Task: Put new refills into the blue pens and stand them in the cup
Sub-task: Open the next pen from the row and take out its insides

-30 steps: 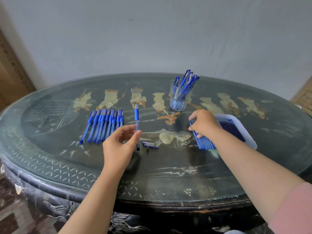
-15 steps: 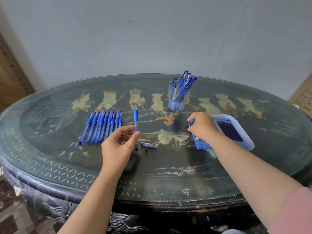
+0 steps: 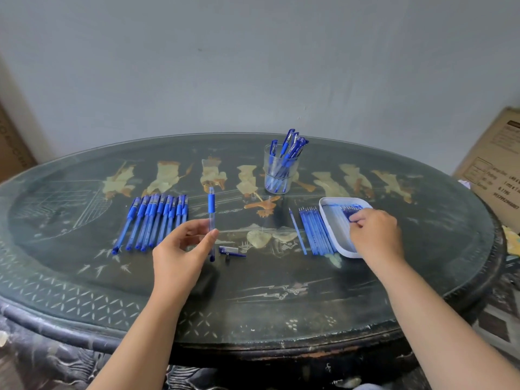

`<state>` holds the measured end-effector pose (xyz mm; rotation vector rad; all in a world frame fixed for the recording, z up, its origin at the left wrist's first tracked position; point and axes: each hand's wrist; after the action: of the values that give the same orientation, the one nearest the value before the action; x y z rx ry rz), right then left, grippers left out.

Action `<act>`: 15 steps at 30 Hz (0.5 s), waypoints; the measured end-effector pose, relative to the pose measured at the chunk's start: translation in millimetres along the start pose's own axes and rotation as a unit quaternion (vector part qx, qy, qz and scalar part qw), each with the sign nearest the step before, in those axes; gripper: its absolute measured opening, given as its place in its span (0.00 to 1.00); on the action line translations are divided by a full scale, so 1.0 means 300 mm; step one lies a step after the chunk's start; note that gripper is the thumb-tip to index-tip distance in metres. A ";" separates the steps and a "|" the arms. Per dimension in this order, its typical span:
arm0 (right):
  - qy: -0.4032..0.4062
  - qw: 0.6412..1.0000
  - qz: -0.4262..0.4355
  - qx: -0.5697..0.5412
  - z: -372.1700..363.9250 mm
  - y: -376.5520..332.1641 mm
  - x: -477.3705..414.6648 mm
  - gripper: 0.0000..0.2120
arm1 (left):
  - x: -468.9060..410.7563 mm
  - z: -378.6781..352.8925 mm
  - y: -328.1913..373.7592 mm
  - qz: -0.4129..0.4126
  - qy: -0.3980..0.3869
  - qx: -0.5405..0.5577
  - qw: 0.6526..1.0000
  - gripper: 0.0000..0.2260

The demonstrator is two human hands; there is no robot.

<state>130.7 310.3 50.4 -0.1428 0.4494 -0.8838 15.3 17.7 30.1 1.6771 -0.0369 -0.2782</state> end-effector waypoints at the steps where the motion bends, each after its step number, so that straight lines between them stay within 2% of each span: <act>1: -0.019 0.999 -0.001 0.029 0.001 0.012 -0.008 0.13 | 0.001 0.000 0.000 0.000 0.000 0.000 1.000 0.07; 6: -0.106 0.985 -0.018 0.134 -0.017 0.023 -0.031 0.11 | 0.002 -0.001 -0.001 0.003 -0.004 -0.001 1.000 0.07; 13: -0.151 0.978 -0.054 0.134 -0.004 -0.014 -0.046 0.06 | 0.000 -0.001 -0.003 -0.006 -0.010 -0.007 1.000 0.07; 15: -0.162 0.976 -0.054 0.137 0.000 -0.024 -0.047 0.07 | 0.001 -0.001 -0.002 -0.007 -0.011 -0.004 1.000 0.07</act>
<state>117.9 316.6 57.1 -0.0556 0.0138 -0.9992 15.6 18.0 29.5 1.6671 -0.0406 -0.3069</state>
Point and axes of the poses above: each hand's wrist, its own x-axis away from the middle knuckle, its own z-axis out of the back of the hand, y = z × x, and after that the axes turned 11 degrees about x, right-handed
